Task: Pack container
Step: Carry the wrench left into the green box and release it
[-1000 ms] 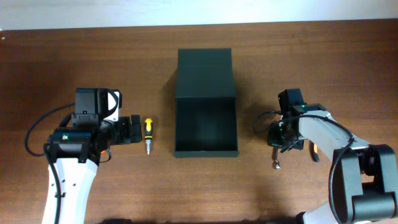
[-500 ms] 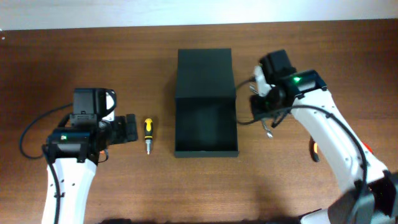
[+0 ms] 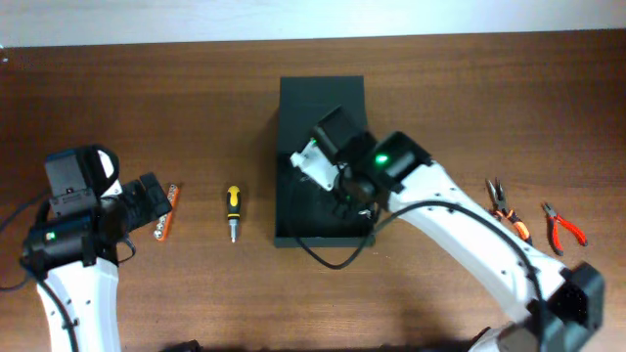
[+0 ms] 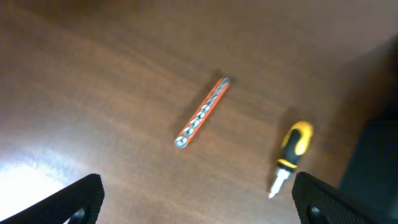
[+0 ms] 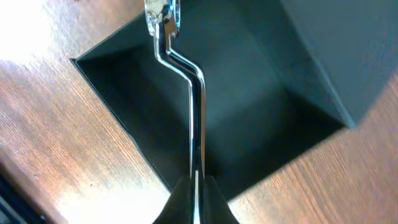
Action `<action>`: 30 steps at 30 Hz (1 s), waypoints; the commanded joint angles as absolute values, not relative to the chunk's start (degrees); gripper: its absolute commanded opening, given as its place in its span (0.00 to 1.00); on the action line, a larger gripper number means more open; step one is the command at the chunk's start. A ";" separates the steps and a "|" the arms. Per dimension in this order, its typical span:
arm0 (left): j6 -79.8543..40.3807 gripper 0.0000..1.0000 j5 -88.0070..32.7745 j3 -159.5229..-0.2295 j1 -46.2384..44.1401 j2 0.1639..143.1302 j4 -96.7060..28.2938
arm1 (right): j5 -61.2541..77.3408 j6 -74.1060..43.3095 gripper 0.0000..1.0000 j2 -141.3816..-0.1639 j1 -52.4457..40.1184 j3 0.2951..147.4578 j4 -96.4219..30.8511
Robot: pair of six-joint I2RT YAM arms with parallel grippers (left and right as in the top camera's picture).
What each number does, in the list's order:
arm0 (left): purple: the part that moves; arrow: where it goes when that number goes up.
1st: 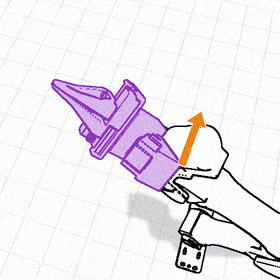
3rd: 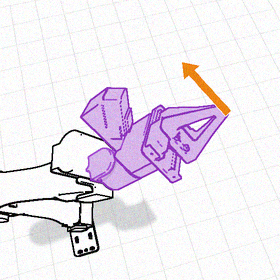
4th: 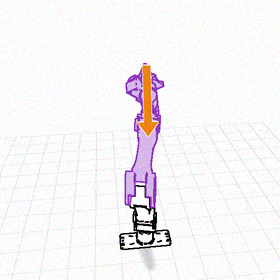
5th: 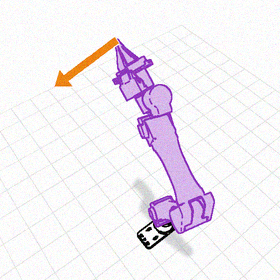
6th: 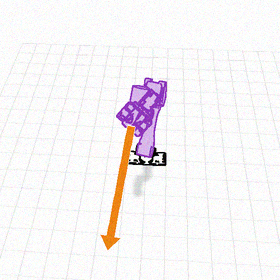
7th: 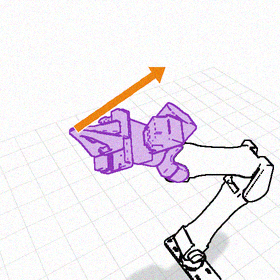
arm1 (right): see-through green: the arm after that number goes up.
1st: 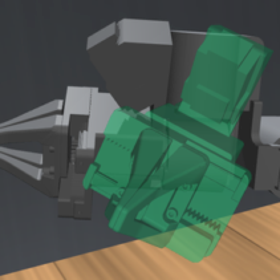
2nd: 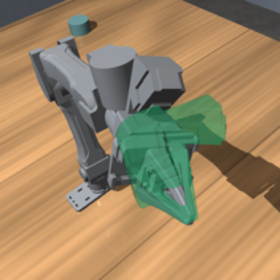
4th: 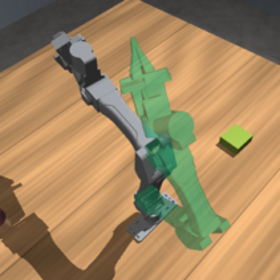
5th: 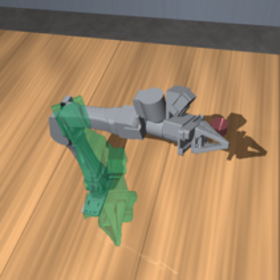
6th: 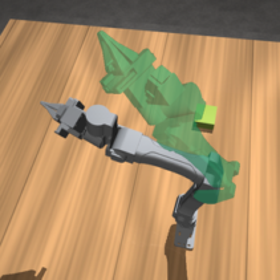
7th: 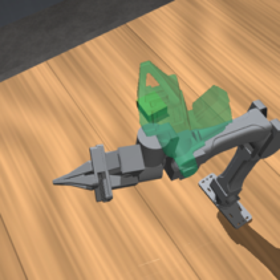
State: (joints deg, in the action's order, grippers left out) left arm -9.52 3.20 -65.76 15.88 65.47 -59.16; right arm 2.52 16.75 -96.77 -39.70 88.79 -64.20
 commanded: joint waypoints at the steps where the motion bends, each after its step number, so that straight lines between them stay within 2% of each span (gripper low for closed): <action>1: -6.13 0.99 -0.89 -69.17 16.19 63.20 -58.78 | 3.64 21.23 0.04 -99.92 -40.16 89.89 -62.28; 12: -2.92 0.99 -5.19 -82.21 16.19 66.39 -61.95 | 6.09 24.18 0.04 -110.56 -40.12 89.89 -55.83; 20: -1.56 0.99 -5.23 -83.85 15.97 72.05 -65.19 | 6.48 23.92 0.06 -117.54 -40.10 89.91 -55.44; 21: -0.64 0.99 -5.21 -83.85 15.64 72.25 -65.10 | 6.48 23.92 0.09 -117.62 -40.10 89.91 -55.44; 22: -0.10 0.99 -5.19 -83.85 15.20 72.31 -64.99 | 6.48 23.92 0.18 -117.73 -40.05 89.91 -55.44; 23: -0.10 0.99 -5.19 -83.85 14.70 72.31 -64.93 | 6.48 23.94 0.31 -117.73 -40.05 89.91 -55.42; 24: 0.14 0.99 -5.19 -83.85 13.54 72.31 -64.69 | 6.46 23.94 0.54 -117.71 -40.05 89.91 -55.42; 25: 0.49 0.99 -5.17 -83.85 12.86 72.31 -64.55 | 6.46 23.94 0.59 -117.71 -40.01 89.91 -55.44; 30: 1.96 0.99 -4.75 -83.85 9.72 72.31 -64.73 | 6.20 23.03 0.63 -116.81 -39.09 91.66 -57.98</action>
State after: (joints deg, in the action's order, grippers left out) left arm -0.62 -4.34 -83.31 11.62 72.71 -64.82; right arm 5.69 23.97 -117.84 -39.83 89.10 -56.27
